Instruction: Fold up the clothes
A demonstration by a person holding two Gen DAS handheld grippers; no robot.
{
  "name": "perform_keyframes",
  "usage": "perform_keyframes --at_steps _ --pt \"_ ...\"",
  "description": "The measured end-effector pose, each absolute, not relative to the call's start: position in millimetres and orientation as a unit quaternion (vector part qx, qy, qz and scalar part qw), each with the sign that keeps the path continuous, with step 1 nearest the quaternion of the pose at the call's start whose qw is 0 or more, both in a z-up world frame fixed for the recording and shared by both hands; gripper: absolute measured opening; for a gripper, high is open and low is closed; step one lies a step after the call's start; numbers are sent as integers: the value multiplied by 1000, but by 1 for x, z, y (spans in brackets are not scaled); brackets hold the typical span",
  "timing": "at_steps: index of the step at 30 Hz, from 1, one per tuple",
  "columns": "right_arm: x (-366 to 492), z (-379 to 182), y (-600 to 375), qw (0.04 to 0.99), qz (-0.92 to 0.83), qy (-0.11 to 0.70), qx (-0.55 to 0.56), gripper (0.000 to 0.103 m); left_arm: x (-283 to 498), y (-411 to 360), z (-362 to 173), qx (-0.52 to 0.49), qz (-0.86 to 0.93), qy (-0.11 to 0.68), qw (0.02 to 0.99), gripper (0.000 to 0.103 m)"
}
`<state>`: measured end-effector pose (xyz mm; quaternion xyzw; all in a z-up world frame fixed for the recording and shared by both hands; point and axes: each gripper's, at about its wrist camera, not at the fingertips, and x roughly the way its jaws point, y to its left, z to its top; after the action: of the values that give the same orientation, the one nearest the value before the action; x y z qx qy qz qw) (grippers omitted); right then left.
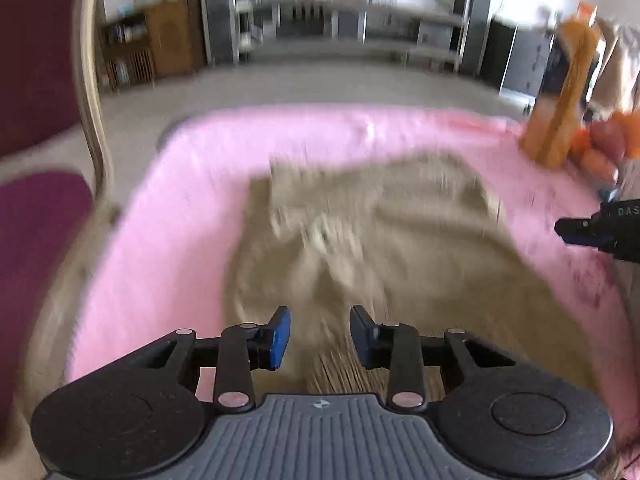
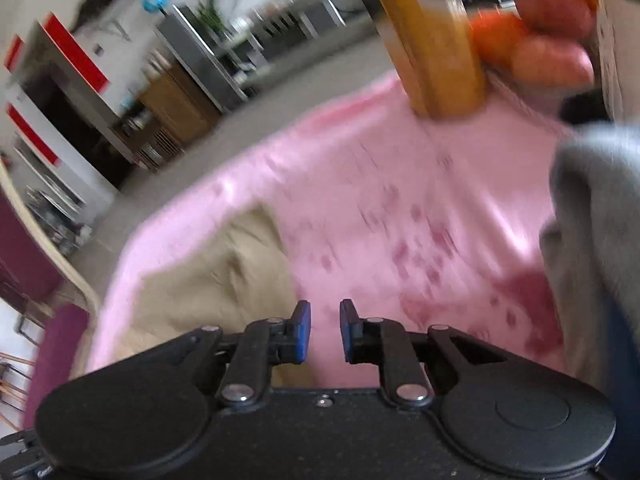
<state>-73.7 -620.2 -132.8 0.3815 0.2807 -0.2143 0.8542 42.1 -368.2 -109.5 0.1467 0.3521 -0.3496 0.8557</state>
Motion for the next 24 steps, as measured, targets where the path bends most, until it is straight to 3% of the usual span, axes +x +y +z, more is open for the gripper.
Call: perform_keyframes --at_steps 4,9,13,14,15,18,24 --pt "-51 -106 -610 882 -125 273 363 34 58 -386 -94 181 -366 315 857 34" --pt "9 -124 -589 879 -19 342 331 35 79 -436 -119 235 -417 327 815 34" --pt "50 -172 -588 835 37 402 375 34 97 -472 -160 238 -463 370 770 33" --pt "58 -185 -592 822 42 409 394 30 106 -476 -170 234 -450 380 774 33" --pt "61 -195 -597 814 43 405 414 25 115 -477 -175 214 -445 382 782 36" --pt "57 -210 -621 806 33 347 478 25 139 -479 -176 164 -402 376 818 35" --pt "39 -223 -646 830 -90 212 508 21 159 -489 -185 203 -249 309 895 37"
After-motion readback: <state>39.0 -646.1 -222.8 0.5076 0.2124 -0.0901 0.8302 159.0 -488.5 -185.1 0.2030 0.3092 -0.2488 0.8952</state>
